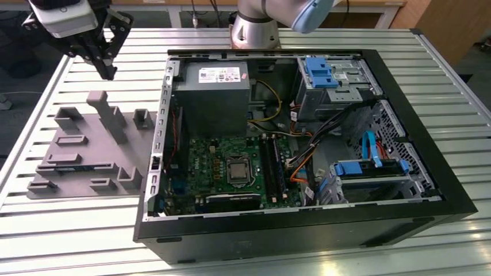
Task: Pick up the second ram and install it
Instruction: 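Reach for the second ram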
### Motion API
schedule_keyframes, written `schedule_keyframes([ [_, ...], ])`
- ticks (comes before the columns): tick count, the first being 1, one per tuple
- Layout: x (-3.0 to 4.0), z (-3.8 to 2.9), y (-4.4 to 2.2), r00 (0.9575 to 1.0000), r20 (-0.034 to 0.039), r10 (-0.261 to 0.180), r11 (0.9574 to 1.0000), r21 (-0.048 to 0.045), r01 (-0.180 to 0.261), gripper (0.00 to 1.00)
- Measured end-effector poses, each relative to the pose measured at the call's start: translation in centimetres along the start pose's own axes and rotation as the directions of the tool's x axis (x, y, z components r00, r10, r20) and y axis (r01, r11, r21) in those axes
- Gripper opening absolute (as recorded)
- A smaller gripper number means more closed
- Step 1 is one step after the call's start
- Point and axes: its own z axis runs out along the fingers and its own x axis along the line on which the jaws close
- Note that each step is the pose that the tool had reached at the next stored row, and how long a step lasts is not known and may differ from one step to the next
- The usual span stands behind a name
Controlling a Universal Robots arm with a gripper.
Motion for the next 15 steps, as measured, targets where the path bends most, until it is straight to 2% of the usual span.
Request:
schedule_keyframes([
  [6, 2.15, 0.0, -0.17, 1.0, -0.0001, 0.0, 1.0, 0.0, 0.0, 0.11],
  [9, 2.93, 0.0, -0.24, 1.0, -0.0001, 0.0, 1.0, 0.0, 0.0, 0.11],
  [15, 3.14, 0.0, -0.25, 1.0, -0.0002, 0.0, 1.0, 0.0001, 0.0, 0.11],
])
